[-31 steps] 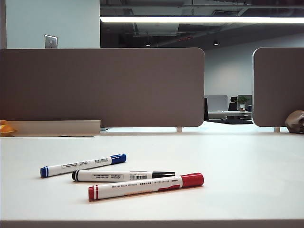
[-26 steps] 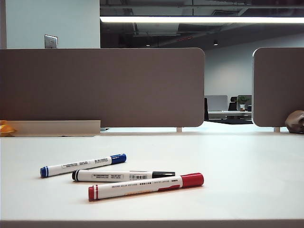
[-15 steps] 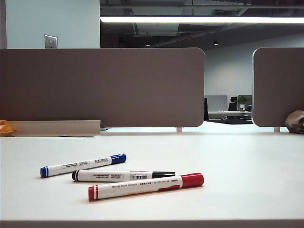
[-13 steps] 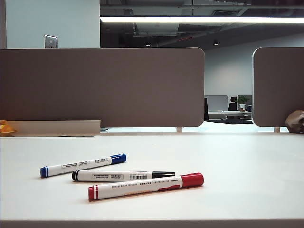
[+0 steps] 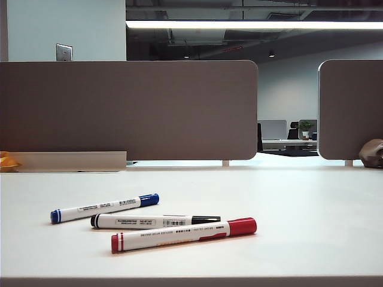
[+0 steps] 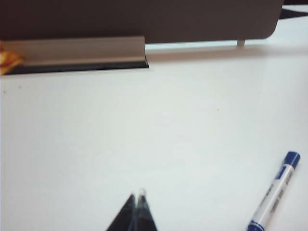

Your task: Pick up the markers one by one and line them up horizontally in a straight line on the table.

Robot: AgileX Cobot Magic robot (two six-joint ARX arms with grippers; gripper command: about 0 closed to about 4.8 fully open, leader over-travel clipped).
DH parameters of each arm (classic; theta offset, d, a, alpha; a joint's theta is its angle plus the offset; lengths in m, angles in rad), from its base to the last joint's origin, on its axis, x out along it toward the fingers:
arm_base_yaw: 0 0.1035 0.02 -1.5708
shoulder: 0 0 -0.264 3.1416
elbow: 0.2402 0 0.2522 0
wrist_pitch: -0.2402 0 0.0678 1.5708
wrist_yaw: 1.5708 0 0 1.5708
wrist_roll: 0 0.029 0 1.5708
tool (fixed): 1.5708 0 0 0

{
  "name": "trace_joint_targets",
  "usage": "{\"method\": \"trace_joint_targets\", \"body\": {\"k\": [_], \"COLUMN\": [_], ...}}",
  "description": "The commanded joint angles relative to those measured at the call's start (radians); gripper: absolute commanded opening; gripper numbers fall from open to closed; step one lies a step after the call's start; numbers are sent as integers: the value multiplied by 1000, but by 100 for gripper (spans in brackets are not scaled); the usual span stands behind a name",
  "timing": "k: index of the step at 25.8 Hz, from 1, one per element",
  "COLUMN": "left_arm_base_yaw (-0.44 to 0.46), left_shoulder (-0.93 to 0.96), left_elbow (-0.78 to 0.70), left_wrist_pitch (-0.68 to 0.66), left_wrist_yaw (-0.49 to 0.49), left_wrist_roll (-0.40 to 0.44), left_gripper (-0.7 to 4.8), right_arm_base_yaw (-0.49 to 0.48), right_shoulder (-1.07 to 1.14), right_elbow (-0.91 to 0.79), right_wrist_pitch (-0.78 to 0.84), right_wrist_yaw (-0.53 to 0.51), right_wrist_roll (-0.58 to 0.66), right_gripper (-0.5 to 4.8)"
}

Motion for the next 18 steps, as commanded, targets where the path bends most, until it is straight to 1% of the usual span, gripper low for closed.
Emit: {"method": "trace_joint_targets", "body": {"k": [1,4,10,11,13,15,16,17,18], "left_arm_base_yaw": [1,1,1,1,1,1,1,1,1], "left_shoulder": [1,1,1,1,1,1,1,1,1], "left_elbow": [2,2,2,2,5,20,40,83,144], "left_wrist_pitch": [-9,-7,-35,-35,-12,68,70,60,25], "left_wrist_yaw": [9,9,9,13,34,86,87,88,88], "left_wrist_roll": [-10,-10,-11,-25,-83,-212,-239,-250,-241], "left_gripper": [-5,-5,-5,-5,-5,-5,-5,-5,-5], "right_arm_base_yaw": [-1,0,-1,-1,-1,-1,-1,-1,-1], "right_shoulder": [2,2,2,2,2,2,2,2,2], "right_elbow": [2,2,2,2,2,29,43,84,137], "right_wrist_pitch": [-23,-47,-48,-47,-40,-42,-42,-50,-76], "right_wrist_yaw": [-86,-93,-89,-89,-90,-105,-108,-116,-135], "right_wrist_roll": [5,34,183,209,263,354,381,441,449], "right_gripper": [-6,-6,-6,-6,-6,-6,-6,-6,-6]}}
